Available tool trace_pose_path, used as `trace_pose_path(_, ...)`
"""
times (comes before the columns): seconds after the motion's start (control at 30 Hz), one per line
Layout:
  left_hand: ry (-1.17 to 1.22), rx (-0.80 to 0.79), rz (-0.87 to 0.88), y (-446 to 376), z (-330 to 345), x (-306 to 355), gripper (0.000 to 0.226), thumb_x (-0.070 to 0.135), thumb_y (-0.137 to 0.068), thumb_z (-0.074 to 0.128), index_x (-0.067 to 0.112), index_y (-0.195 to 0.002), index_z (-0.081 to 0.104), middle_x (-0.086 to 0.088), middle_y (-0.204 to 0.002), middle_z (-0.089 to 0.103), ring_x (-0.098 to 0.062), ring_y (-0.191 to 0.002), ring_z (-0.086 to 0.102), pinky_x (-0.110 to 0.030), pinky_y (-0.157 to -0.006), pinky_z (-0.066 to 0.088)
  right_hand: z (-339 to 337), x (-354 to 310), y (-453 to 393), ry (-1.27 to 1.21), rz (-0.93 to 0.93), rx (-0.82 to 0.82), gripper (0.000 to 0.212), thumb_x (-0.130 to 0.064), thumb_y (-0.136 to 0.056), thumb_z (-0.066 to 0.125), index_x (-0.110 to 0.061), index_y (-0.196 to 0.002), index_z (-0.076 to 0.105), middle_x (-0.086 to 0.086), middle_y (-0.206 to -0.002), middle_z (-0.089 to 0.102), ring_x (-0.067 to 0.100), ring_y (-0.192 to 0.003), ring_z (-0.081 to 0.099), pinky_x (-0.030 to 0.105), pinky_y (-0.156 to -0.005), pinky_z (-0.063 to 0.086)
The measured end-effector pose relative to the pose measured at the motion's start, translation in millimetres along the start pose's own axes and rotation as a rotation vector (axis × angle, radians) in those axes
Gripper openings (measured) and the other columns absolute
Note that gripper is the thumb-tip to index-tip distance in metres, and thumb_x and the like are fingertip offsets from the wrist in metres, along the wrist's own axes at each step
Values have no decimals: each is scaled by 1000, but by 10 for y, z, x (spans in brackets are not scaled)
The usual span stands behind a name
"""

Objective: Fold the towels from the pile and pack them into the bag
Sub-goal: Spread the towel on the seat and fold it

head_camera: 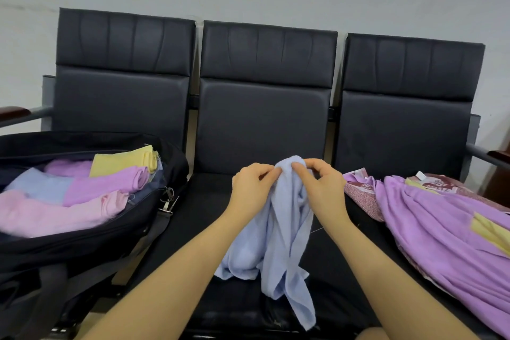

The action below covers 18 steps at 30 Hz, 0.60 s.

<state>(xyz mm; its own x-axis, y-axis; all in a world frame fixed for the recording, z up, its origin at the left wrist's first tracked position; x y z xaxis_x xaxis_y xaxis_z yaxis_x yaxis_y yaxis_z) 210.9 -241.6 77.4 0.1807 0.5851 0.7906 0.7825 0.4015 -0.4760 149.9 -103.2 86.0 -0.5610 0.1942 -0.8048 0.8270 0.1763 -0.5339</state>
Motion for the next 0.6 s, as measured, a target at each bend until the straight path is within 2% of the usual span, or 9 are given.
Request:
trace_pose_path(0.1, -173, -58, 38, -111, -149, -30, 26, 24, -97, 50, 12, -78, 62, -9, -82, 66, -24, -78, 62, -44, -80, 53, -126, -9, -4, -57, 9, 34, 9, -20, -90, 64, -19, -95, 70, -1, -95, 69, 14, -95, 62, 37, -88, 53)
trace_pose_path(0.17, -320, -119, 32, -211, -261, -67, 27, 25, -98, 47, 13, -84, 65, -7, -86, 65, -23, -78, 61, -43, -80, 53, -202, -21, -30, -87, 15, 75, 11, -14, -90, 63, -21, -95, 70, -6, -93, 70, 7, -93, 63, 29, -86, 53)
trace_pose_path(0.27, -370, -121, 31, -342, -449, -83, 26, 21, -100, 45, 14, -108, 68, -1, -99, 67, -17, -89, 62, -29, -80, 51, -265, -62, -98, -117, 22, 138, 15, -11, -92, 60, -18, -101, 70, -8, -93, 68, 5, -91, 63, 18, -80, 49)
trace_pose_path(0.33, -330, -80, 40, -419, -591, -30, 25, 14, -98, 46, 12, -107, 69, -1, -98, 68, -15, -91, 61, -15, -72, 45, -291, -146, -159, -102, 10, 188, 16, -13, -94, 58, -15, -104, 69, -6, -93, 68, 4, -89, 63, 16, -79, 48)
trace_pose_path(0.37, -330, -56, 50, -465, -658, 15, 25, 11, -98, 46, 10, -106, 70, -2, -100, 68, -15, -93, 61, -13, -72, 42, -308, -207, -198, -97, -5, 219, 14, -14, -94, 57, -16, -102, 69, -5, -92, 67, 5, -88, 62, 15, -79, 48)
trace_pose_path(0.5, -366, 53, 92, -678, -922, 307, 26, 7, -96, 48, 6, -113, 68, -9, -116, 64, -22, -109, 57, -19, -86, 38, -426, -541, -409, -115, -68, 333, 11, -14, -94, 55, -21, -89, 63, -11, -80, 64, 4, -80, 60, 5, -70, 41)
trace_pose_path(0.6, -434, 101, 151, -829, -1098, 532, 29, 5, -98, 46, 4, -120, 64, -11, -123, 59, -24, -114, 54, -21, -92, 38, -542, -793, -554, -150, -110, 382, 10, -15, -96, 54, -16, -94, 64, -12, -78, 61, -1, -75, 57, 1, -66, 41)
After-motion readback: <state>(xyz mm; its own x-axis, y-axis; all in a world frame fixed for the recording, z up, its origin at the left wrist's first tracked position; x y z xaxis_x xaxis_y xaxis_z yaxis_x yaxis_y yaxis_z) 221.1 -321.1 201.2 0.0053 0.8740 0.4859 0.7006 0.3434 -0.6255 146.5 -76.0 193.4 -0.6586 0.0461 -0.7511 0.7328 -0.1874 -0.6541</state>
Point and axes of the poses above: each hand's wrist, its own y-axis away from the middle knuckle, its own z-axis out of the palm, x = y × z, the point moved 3 cm from there along -y, towards the middle knuckle
